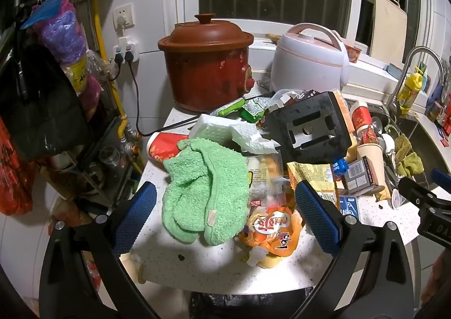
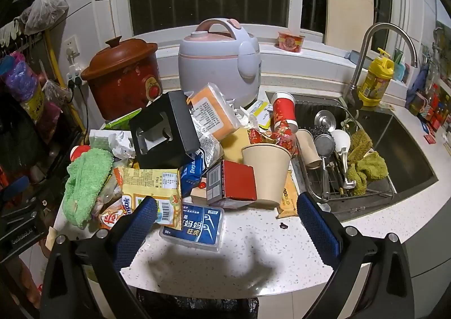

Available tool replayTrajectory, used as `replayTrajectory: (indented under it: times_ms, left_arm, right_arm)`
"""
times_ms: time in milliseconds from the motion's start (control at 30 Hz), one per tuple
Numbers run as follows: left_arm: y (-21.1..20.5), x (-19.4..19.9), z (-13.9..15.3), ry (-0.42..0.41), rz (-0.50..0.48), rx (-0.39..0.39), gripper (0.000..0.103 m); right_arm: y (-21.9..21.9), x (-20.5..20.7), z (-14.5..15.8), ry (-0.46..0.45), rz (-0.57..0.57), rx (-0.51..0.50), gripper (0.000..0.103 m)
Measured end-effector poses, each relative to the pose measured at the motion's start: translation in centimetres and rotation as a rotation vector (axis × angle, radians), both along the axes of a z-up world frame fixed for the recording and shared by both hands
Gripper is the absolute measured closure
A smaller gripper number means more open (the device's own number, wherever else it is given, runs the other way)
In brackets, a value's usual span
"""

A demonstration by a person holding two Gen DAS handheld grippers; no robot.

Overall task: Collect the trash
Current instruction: 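Reach the right gripper to the black box and grasp it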

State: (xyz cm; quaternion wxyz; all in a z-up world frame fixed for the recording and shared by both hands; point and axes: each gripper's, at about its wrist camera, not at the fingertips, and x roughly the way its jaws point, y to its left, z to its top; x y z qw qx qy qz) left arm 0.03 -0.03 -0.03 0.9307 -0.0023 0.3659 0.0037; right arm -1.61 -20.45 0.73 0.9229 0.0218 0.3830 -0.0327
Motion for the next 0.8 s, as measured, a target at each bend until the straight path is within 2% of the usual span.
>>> replayTrajectory:
  times_ms: [800]
  left_arm:
    - [0.0,-0.01,0.0,-0.005,0.002,0.001,0.007]
  right_arm:
    - [-0.05,0.1,-0.06,0.002,0.001,0.003,0.005]
